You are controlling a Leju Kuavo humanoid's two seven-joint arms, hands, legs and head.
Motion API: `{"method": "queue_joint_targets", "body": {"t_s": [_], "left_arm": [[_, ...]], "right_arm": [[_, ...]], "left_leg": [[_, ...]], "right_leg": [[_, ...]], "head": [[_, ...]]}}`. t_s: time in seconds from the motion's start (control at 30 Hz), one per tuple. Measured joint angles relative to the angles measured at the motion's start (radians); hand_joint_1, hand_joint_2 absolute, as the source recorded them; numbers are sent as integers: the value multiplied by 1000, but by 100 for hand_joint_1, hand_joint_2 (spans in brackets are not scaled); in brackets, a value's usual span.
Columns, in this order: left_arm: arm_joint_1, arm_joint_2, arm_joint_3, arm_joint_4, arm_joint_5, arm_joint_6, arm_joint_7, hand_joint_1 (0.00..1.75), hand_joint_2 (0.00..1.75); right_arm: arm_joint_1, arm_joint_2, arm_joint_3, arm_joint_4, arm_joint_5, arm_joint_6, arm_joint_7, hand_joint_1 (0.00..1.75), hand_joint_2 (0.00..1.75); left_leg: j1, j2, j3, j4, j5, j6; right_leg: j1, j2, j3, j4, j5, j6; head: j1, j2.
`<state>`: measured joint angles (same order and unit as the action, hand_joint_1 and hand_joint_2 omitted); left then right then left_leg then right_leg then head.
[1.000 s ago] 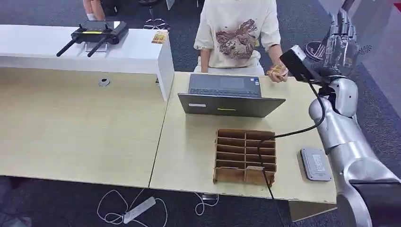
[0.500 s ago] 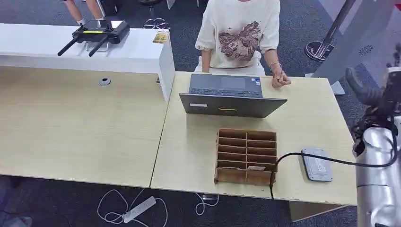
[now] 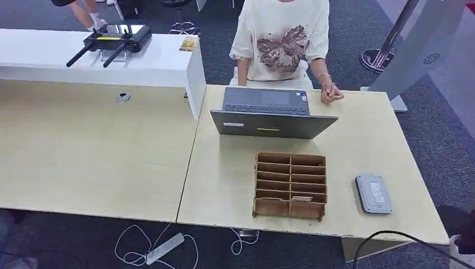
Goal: Pass the card to the sensor for recognition and then transmit it.
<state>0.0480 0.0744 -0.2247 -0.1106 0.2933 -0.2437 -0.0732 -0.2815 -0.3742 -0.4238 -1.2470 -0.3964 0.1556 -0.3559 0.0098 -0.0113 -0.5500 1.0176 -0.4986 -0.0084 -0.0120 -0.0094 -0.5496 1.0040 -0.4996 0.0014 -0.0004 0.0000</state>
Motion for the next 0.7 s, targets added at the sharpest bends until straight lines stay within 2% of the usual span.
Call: {"method": "queue_joint_targets", "body": {"t_s": [0.33, 0.4, 0.53, 0.7], "left_arm": [[-1, 0, -7, 0, 0, 0, 0, 0, 0], [-1, 0, -8, 0, 4, 0, 0, 0, 0], [-1, -1, -11, 0, 18, -3, -3, 0, 0], [-2, -5, -19, 0, 36, -4, -8, 0, 0]], "right_arm": [[25, 0, -33, -23, 0, 2, 2, 0, 175], [30, 0, -35, -25, -8, 5, 21, 0, 175], [123, 3, -45, -79, -64, 50, 60, 0, 175], [240, 32, -47, -165, -51, 116, 37, 0, 175]], "left_leg": [[0, 0, 0, 0, 0, 0], [0, 0, 1, 0, 0, 0], [0, -4, -1, 0, 0, 0], [0, -1, -1, -1, -1, 0]], "right_leg": [[0, 0, 0, 0, 0, 0], [0, 0, 0, 0, 0, 0], [0, -4, 1, 0, 0, 0], [0, -2, -1, 0, -1, 0]], "head": [[0, 0], [0, 0], [0, 0], [0, 0]]}}
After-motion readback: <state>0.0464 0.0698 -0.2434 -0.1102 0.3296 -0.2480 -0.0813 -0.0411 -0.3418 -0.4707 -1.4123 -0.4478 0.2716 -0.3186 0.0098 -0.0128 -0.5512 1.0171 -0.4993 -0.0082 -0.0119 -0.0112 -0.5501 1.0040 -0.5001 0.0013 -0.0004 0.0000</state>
